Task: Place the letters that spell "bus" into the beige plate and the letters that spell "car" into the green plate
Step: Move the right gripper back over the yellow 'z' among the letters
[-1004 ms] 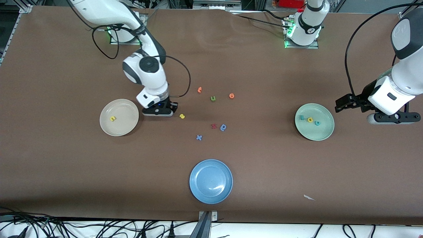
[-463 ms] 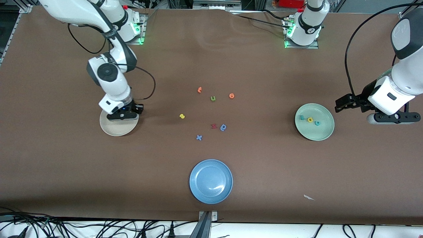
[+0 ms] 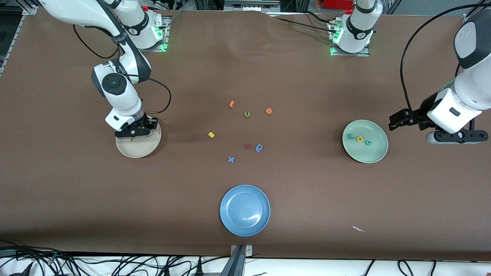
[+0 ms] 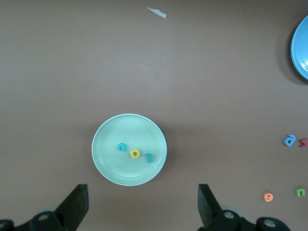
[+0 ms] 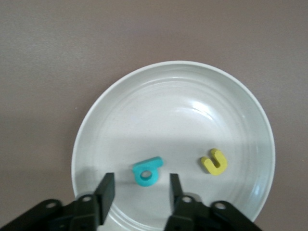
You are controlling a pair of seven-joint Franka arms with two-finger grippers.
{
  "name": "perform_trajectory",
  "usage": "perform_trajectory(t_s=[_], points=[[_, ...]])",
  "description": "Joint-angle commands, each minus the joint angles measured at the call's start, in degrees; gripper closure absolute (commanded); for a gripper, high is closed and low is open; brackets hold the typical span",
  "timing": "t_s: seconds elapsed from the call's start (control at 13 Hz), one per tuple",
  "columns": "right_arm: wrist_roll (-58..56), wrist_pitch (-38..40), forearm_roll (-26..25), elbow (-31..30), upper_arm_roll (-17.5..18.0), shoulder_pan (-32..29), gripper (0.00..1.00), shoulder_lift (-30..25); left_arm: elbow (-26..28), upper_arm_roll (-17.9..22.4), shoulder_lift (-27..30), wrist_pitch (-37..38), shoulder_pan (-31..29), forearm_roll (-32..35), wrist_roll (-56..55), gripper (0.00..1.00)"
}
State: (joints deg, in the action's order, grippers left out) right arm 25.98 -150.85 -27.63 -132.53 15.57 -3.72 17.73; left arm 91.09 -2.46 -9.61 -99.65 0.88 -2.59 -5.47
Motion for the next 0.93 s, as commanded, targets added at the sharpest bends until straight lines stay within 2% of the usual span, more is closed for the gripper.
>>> perform_trajectory(t_s=[0.0, 0.15, 0.31, 0.46, 0.85], points=[[-0.1, -0.3, 3.6, -0.5, 2.2, -0.1, 0.24, -1.1, -0.6, 0.2, -0.1, 0.5, 0.2, -0.5, 1.0, 0.00], [2.0, -1.7, 12.6, 1.7, 4.1, 3.1, 0.24, -0.4, -0.5, 0.2, -0.1, 0.5, 0.2, -0.5, 1.0, 0.00], [6.3, -1.5, 17.6, 4.6, 4.1, 8.0, 0.24, 0.0, -0.5, 0.2, -0.1, 0.4, 0.2, -0.5, 1.0, 0.00], [11.8, -1.5, 17.9, 7.8, 3.8, 11.9, 0.24, 2.6, -0.6, 0.2, -0.1, 0.5, 0.2, -0.5, 1.0, 0.00], [21.4, -2.2, 17.3, 16.9, 0.3, 20.3, 0.24, 11.1, -0.6, 0.2, -0.1, 0.4, 0.2, -0.5, 1.0, 0.00]])
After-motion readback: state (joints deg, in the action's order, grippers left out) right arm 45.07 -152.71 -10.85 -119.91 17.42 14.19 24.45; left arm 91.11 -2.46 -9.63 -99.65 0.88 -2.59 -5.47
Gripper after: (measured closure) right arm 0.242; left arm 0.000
